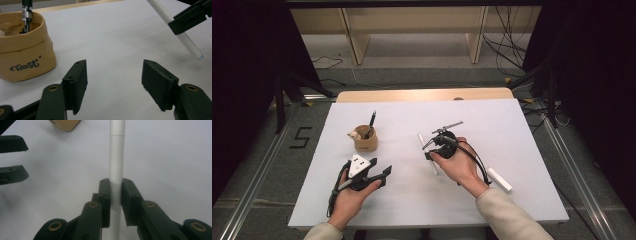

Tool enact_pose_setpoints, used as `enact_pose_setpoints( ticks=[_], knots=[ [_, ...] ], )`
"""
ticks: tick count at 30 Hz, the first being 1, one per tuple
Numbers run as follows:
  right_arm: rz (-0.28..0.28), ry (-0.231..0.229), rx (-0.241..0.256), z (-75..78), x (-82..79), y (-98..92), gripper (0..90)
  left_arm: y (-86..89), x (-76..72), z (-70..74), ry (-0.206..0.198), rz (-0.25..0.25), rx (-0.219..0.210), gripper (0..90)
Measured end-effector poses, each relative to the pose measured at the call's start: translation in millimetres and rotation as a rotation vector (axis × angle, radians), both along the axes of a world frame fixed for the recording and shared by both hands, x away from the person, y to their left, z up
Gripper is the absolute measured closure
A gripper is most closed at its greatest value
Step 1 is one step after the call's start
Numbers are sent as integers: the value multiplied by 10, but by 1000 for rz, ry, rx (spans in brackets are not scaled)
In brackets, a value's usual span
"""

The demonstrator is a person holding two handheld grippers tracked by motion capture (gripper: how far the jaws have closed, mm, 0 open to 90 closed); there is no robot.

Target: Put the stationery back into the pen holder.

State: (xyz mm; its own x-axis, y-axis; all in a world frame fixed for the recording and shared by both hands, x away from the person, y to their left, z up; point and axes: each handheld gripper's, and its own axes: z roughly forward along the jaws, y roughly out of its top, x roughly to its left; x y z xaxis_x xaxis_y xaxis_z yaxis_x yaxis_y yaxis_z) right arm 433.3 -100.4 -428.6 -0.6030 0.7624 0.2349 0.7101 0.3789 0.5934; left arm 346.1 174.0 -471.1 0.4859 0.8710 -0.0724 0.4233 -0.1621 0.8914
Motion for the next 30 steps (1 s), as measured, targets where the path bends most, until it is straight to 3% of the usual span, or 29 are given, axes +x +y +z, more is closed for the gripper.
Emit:
enact_pose_setpoints(
  ticks=[7, 12, 18, 30],
  knots=[
    [14, -65, 52, -26, -51, -101, 787, -23, 9, 11, 0, -2, -10, 379],
    [30, -86, 73, -60, -77, -144, 787, -37, 9, 20, -1, -7, -12, 390],
    [64, -131, 103, -91, -135, -161, 787, -85, 42, 88, -12, -14, -49, 427],
    [108, -236, 120, -147, -228, -132, 786, -455, 245, 284, -44, -83, -130, 480]
  ],
)
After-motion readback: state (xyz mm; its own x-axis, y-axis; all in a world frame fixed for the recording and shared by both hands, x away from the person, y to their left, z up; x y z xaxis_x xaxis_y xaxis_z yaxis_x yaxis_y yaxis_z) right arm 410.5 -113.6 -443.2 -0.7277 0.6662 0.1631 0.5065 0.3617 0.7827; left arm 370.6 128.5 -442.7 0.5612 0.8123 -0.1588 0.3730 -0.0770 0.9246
